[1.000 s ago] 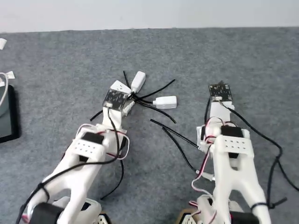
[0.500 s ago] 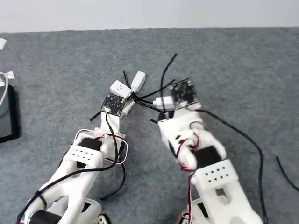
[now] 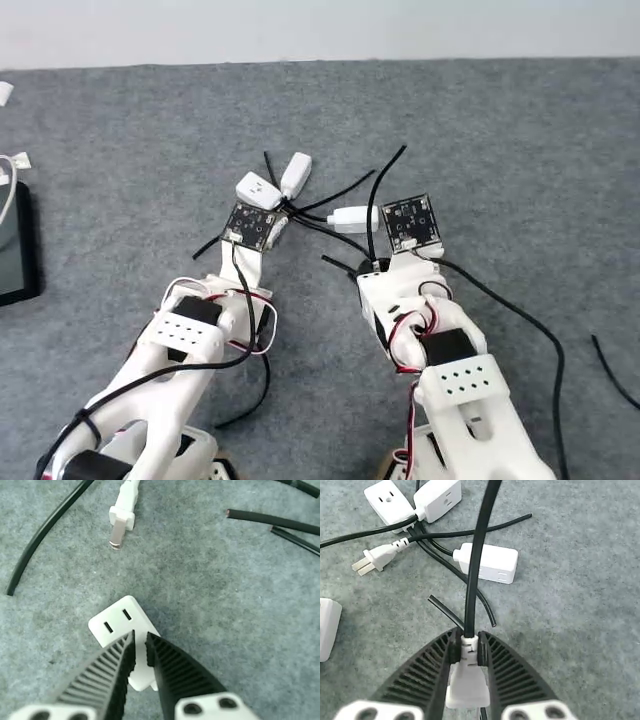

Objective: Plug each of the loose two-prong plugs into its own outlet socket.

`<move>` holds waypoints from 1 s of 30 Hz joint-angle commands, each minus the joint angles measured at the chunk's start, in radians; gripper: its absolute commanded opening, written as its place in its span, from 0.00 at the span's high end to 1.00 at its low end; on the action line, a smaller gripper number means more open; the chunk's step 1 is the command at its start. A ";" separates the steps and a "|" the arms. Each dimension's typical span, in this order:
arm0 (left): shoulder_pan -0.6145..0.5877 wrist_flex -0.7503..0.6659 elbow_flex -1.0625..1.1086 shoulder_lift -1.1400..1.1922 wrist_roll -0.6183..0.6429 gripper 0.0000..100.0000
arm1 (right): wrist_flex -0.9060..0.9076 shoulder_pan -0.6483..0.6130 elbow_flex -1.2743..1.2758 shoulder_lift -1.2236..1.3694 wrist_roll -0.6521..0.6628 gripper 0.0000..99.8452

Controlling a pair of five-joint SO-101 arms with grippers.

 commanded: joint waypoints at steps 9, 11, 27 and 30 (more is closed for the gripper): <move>0.008 0.178 -0.153 -0.009 -0.005 0.98 | -0.093 0.038 0.014 -0.038 -0.006 0.99; 0.008 0.242 -0.200 -0.011 -0.008 0.98 | -0.085 0.035 0.011 -0.038 -0.002 0.99; 0.018 0.292 -0.242 -0.002 -0.126 0.98 | 0.367 -0.237 0.117 -0.714 0.106 0.99; 0.018 0.264 -0.219 0.000 -0.126 0.98 | 0.469 -0.320 0.152 -0.889 0.155 0.99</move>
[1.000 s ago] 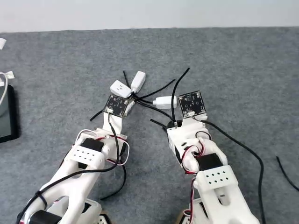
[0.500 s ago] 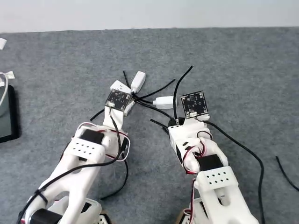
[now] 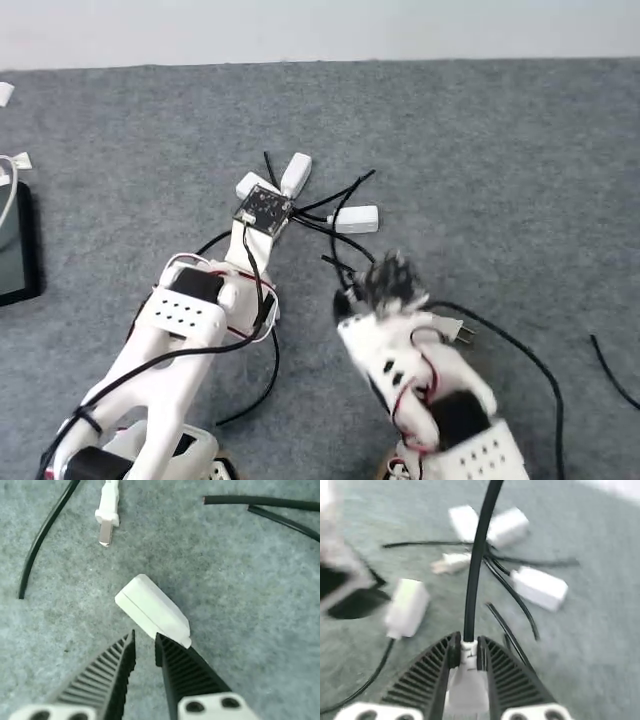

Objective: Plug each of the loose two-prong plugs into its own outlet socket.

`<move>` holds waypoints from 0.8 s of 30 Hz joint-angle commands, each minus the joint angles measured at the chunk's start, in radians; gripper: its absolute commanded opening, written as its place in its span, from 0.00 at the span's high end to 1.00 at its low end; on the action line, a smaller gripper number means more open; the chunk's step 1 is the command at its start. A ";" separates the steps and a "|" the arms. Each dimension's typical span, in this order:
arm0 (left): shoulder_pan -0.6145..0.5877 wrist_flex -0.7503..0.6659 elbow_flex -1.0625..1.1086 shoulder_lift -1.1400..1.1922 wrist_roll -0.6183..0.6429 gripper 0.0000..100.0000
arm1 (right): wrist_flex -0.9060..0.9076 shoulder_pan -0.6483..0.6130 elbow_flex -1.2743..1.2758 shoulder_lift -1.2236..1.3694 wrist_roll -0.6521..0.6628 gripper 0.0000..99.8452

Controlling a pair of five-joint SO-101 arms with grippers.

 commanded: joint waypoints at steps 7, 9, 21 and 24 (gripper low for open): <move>0.011 -0.052 0.022 -0.003 -0.009 0.98 | 0.124 -0.117 -0.015 -0.188 0.094 0.99; 0.026 -0.055 0.033 -0.003 -0.011 0.98 | 0.128 -0.122 -0.014 -0.202 0.098 0.99; 0.129 -0.040 0.094 -0.005 -0.129 0.98 | 0.131 -0.044 -0.041 -0.213 0.098 0.99; 0.133 -0.038 0.099 -0.005 -0.160 0.98 | 0.131 -0.058 -0.040 -0.213 0.098 0.99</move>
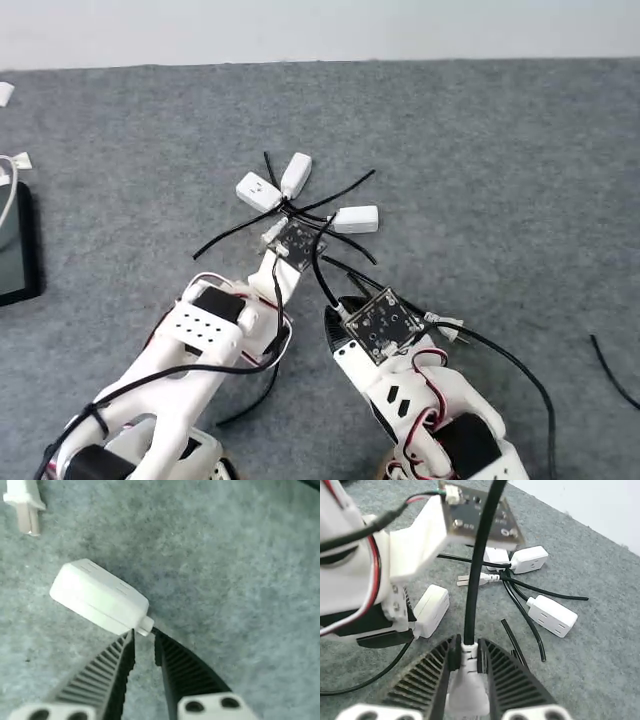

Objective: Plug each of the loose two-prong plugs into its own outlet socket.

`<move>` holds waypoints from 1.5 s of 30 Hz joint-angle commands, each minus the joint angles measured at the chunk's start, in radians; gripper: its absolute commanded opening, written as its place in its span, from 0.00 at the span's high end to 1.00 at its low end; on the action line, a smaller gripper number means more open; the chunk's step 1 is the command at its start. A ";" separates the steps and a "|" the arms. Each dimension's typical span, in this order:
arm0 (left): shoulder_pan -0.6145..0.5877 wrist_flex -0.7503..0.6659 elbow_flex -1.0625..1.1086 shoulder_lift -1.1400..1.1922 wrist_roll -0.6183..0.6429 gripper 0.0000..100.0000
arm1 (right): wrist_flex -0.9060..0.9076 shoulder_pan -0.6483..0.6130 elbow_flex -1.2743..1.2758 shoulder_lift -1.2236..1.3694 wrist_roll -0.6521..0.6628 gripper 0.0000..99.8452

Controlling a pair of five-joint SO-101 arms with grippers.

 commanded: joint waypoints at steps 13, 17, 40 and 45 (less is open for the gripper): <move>0.180 -0.012 0.101 -0.014 -0.169 0.98 | 0.004 -0.001 -0.048 -0.012 0.012 0.99; 0.169 -0.043 0.101 -0.014 -0.118 0.99 | 0.004 0.002 -0.046 -0.012 0.011 0.99; -0.020 -0.284 -0.004 -0.014 0.394 0.99 | -0.093 0.452 -0.193 0.374 -0.141 0.99; -0.014 -0.215 -0.099 -0.015 0.394 0.99 | -0.160 0.450 -0.245 0.587 -0.146 0.99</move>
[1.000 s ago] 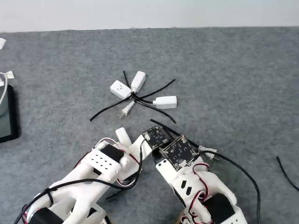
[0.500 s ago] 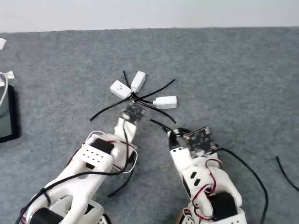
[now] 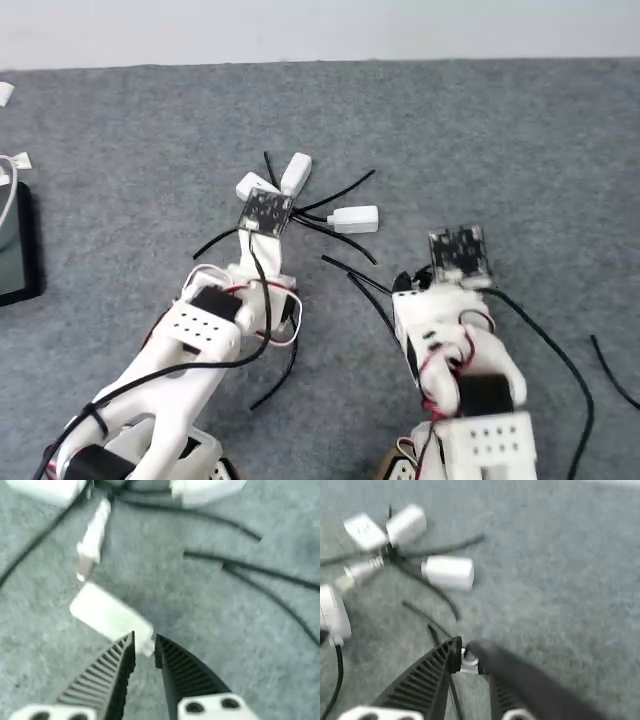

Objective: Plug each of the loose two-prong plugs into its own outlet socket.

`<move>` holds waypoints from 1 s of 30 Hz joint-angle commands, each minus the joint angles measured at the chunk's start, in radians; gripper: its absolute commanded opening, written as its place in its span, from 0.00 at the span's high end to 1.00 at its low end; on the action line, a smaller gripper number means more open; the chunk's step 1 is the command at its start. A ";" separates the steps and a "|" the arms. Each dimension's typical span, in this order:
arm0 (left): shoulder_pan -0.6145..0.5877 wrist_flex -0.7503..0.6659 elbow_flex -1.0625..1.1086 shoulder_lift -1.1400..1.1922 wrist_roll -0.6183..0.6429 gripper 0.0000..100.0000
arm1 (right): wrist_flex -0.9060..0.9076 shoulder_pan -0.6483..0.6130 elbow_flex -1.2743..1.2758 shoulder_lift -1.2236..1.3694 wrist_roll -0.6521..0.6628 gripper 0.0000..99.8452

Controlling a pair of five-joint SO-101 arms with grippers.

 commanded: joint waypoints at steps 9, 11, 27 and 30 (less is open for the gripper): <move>-0.002 0.017 -0.142 -0.003 0.020 0.99 | -0.081 0.013 -0.074 0.110 -0.009 0.99; -0.006 -0.029 -0.108 0.003 0.020 0.99 | -0.081 0.008 -0.074 0.110 -0.009 0.99; -0.020 -0.069 -0.277 0.374 0.020 0.99 | -0.090 0.005 -0.057 0.110 -0.005 0.99; -0.068 0.008 -0.272 0.373 0.021 0.99 | -0.090 0.005 -0.057 0.110 -0.005 0.99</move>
